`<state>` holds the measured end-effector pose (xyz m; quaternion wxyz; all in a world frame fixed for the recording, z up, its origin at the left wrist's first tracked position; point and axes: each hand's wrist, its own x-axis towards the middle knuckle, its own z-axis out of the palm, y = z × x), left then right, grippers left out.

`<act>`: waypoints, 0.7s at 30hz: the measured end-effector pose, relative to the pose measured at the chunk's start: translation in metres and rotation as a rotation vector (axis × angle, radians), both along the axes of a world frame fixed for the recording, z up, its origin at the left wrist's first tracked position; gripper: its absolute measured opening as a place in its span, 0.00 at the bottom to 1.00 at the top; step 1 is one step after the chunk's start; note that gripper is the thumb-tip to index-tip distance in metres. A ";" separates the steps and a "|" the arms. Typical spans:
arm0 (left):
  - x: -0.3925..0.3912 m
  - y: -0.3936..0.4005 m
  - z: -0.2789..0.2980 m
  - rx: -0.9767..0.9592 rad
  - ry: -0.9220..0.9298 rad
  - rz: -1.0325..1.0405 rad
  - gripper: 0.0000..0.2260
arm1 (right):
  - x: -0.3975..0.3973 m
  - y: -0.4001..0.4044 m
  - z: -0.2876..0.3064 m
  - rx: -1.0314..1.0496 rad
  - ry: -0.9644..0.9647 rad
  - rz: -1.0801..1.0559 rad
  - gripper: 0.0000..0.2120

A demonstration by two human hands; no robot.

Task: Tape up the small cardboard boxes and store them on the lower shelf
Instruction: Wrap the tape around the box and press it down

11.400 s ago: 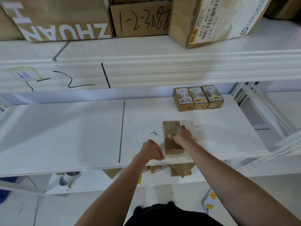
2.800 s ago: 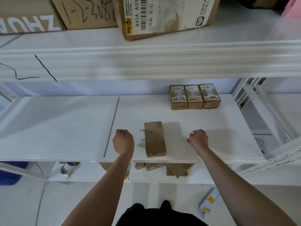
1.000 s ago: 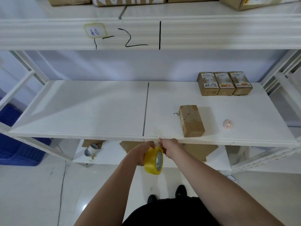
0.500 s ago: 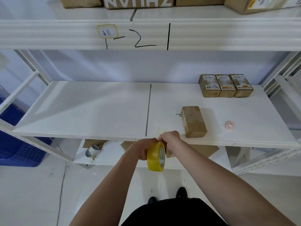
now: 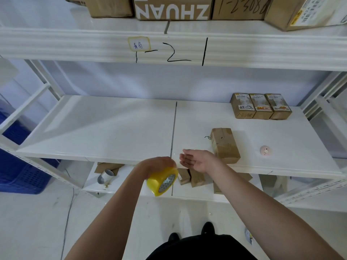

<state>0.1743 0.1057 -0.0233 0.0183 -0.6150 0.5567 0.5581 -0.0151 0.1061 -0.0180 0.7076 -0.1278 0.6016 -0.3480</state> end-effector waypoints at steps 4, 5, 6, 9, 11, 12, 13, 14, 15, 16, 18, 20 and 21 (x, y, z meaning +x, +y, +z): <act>0.004 -0.005 0.009 -0.020 0.027 -0.041 0.11 | -0.009 -0.003 0.004 -0.057 0.004 0.000 0.06; 0.003 -0.006 0.011 -0.022 0.019 -0.065 0.11 | -0.010 -0.003 0.006 -0.069 0.036 -0.001 0.07; 0.003 -0.008 0.013 -0.028 0.008 -0.090 0.10 | -0.012 -0.003 0.007 -0.082 0.068 0.006 0.08; -0.002 -0.015 0.019 -0.063 -0.027 -0.168 0.11 | -0.018 -0.002 0.011 -0.129 0.125 0.001 0.09; -0.007 -0.019 0.023 -0.093 -0.050 -0.214 0.11 | -0.026 -0.001 0.014 -0.180 0.132 -0.013 0.10; -0.010 -0.022 0.026 -0.110 -0.061 -0.237 0.11 | -0.030 0.000 0.015 -0.206 0.132 -0.019 0.10; -0.012 -0.024 0.028 -0.126 -0.074 -0.259 0.11 | -0.035 0.001 0.016 -0.224 0.134 -0.028 0.11; -0.016 -0.026 0.031 -0.136 -0.088 -0.275 0.11 | -0.040 0.002 0.018 -0.238 0.137 -0.035 0.11; -0.019 -0.029 0.035 -0.140 -0.098 -0.284 0.10 | -0.046 0.002 0.019 -0.250 0.137 -0.039 0.11; -0.022 -0.031 0.038 -0.142 -0.099 -0.286 0.09 | -0.051 0.002 0.020 -0.260 0.138 -0.037 0.11; -0.030 -0.038 0.043 -0.150 -0.074 -0.275 0.08 | -0.061 0.000 0.024 -0.253 0.159 -0.025 0.10; -0.037 -0.045 0.047 -0.168 -0.052 -0.276 0.13 | -0.070 -0.002 0.029 -0.226 0.156 -0.036 0.10; -0.040 -0.049 0.049 -0.186 -0.062 -0.283 0.18 | -0.075 -0.003 0.032 -0.218 0.142 -0.049 0.10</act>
